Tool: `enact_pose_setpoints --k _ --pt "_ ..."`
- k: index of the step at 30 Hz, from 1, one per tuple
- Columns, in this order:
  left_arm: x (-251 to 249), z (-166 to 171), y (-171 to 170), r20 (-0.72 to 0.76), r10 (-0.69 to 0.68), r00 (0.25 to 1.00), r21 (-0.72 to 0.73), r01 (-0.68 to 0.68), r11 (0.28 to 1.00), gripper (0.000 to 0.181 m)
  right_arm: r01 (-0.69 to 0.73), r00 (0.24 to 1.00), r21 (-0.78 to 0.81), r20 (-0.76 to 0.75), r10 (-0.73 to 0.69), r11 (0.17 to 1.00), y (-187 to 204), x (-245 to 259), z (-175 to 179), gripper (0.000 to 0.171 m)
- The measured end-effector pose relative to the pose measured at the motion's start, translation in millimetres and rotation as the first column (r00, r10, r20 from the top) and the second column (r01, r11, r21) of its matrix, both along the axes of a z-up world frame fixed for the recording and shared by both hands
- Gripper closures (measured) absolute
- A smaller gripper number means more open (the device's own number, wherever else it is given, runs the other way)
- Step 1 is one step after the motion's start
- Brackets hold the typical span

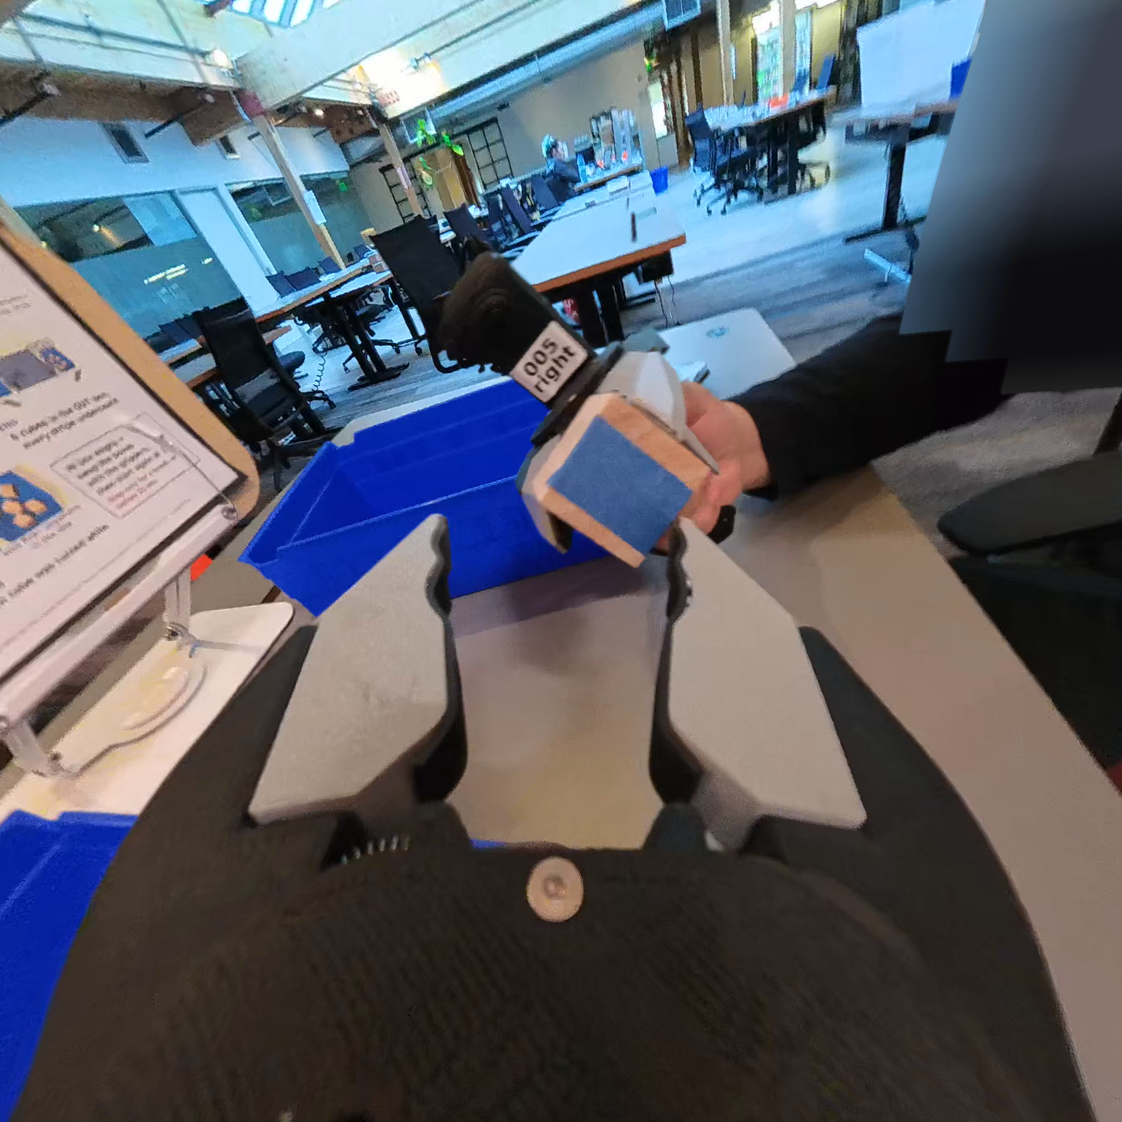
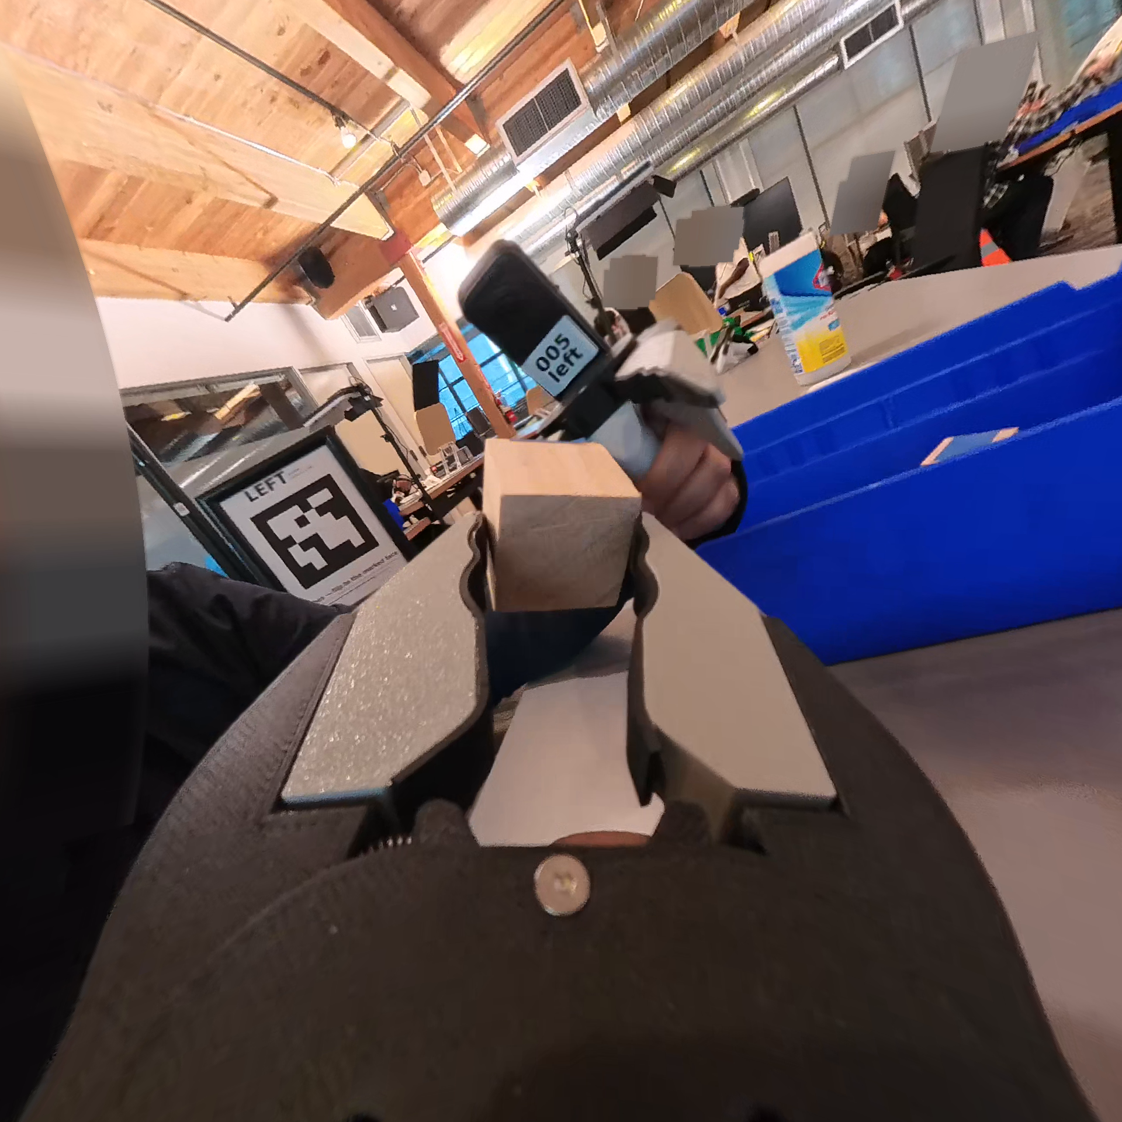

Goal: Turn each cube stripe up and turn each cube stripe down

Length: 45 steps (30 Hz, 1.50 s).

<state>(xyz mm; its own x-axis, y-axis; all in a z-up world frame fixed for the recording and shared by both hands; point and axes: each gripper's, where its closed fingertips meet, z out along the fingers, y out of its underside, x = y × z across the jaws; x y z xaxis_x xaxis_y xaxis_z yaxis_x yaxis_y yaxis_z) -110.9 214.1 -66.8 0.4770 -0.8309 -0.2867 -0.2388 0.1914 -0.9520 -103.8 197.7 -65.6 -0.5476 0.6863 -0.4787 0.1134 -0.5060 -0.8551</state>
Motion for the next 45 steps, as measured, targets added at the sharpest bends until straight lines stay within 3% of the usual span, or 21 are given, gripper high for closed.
enact_pose_setpoints --k 1,5,10,15,19,22,24,25,29,33,41,45 --pt "-1.0 1.1 2.7 0.027 0.006 1.000 -0.027 -0.005 1.000 0.107 0.009 1.000 0.014 -0.007 -0.009 1.000 0.3 0.9 1.6 0.128" --pt "-0.1 1.0 5.9 0.043 0.015 0.999 -0.054 -0.013 0.998 0.108 0.096 0.995 0.100 -0.013 -0.095 0.990 8.7 1.9 2.2 0.127" --pt "-2.0 7.9 3.4 0.096 -0.005 0.995 -0.063 0.012 0.998 0.109 0.202 0.978 0.092 -0.079 -0.195 0.975 25.4 13.6 24.9 0.128" --pt "-21.0 4.4 30.5 0.122 0.149 0.981 -0.108 -0.137 0.985 0.122 0.354 0.931 0.153 -0.152 -0.332 0.923 46.8 29.3 52.8 0.127" --pt "-36.0 -10.7 51.0 0.091 0.267 0.959 -0.182 -0.247 0.952 0.123 0.545 0.835 0.237 -0.058 -0.548 0.805 102.1 40.6 57.0 0.128" --pt "-48.1 -23.2 64.1 0.070 0.338 0.939 -0.236 -0.314 0.920 0.124 0.665 0.642 0.451 0.061 -0.764 0.595 174.2 58.3 39.8 0.128" --pt "-53.6 -29.6 69.9 0.065 0.369 0.927 -0.272 -0.339 0.901 0.127 0.621 0.497 0.617 0.168 -0.852 0.484 220.2 73.2 16.2 0.127" --pt "-56.6 -32.4 72.9 0.063 0.388 0.920 -0.291 -0.355 0.888 0.127 0.573 0.439 0.674 0.227 -0.869 0.466 237.8 79.6 3.2 0.128" --pt "-61.4 -32.2 75.7 0.096 0.405 0.909 -0.343 -0.352 0.871 0.127 0.374 0.245 0.787 0.427 -0.871 0.491 285.0 98.3 -46.7 0.127" --pt "-65.4 -24.8 75.3 0.144 0.416 0.898 -0.350 -0.347 0.870 0.129 0.215 0.081 0.826 0.516 -0.853 0.520 311.0 106.3 -87.2 0.127" --pt "-70.1 -31.8 78.4 0.149 0.429 0.891 -0.394 -0.345 0.852 0.130 0.104 -0.047 0.770 0.636 -0.770 0.629 321.5 98.7 -148.0 0.128" --pt "-71.6 -32.4 78.7 0.142 0.434 0.889 -0.387 -0.354 0.851 0.130 0.104 -0.056 0.803 0.593 -0.803 0.587 327.3 97.4 -140.9 0.129"
